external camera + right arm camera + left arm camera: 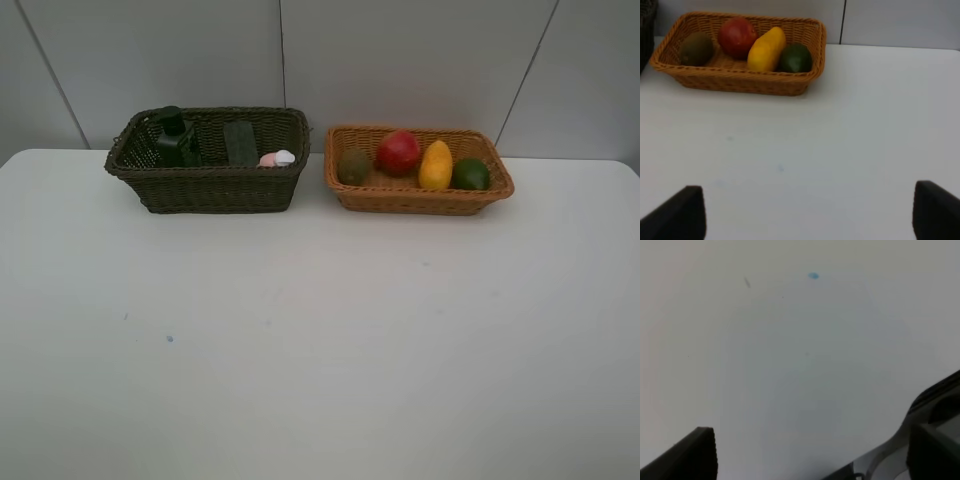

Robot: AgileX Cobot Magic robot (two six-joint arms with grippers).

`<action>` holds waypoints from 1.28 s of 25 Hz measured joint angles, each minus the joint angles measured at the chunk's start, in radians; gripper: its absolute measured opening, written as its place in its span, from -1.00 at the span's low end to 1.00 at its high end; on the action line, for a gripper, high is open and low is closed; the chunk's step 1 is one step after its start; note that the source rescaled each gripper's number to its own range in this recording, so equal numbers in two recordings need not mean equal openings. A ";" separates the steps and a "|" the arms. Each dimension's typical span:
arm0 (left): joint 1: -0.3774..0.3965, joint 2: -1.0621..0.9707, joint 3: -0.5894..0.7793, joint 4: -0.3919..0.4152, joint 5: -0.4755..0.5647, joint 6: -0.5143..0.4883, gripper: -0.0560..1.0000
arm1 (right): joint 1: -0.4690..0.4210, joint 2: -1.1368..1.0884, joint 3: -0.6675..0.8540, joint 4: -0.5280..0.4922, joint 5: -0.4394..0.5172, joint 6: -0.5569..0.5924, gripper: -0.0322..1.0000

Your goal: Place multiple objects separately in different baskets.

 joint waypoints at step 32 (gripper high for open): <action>0.425 -0.554 0.057 -0.073 -0.032 0.009 1.00 | 0.000 0.000 0.000 0.000 0.000 0.000 0.99</action>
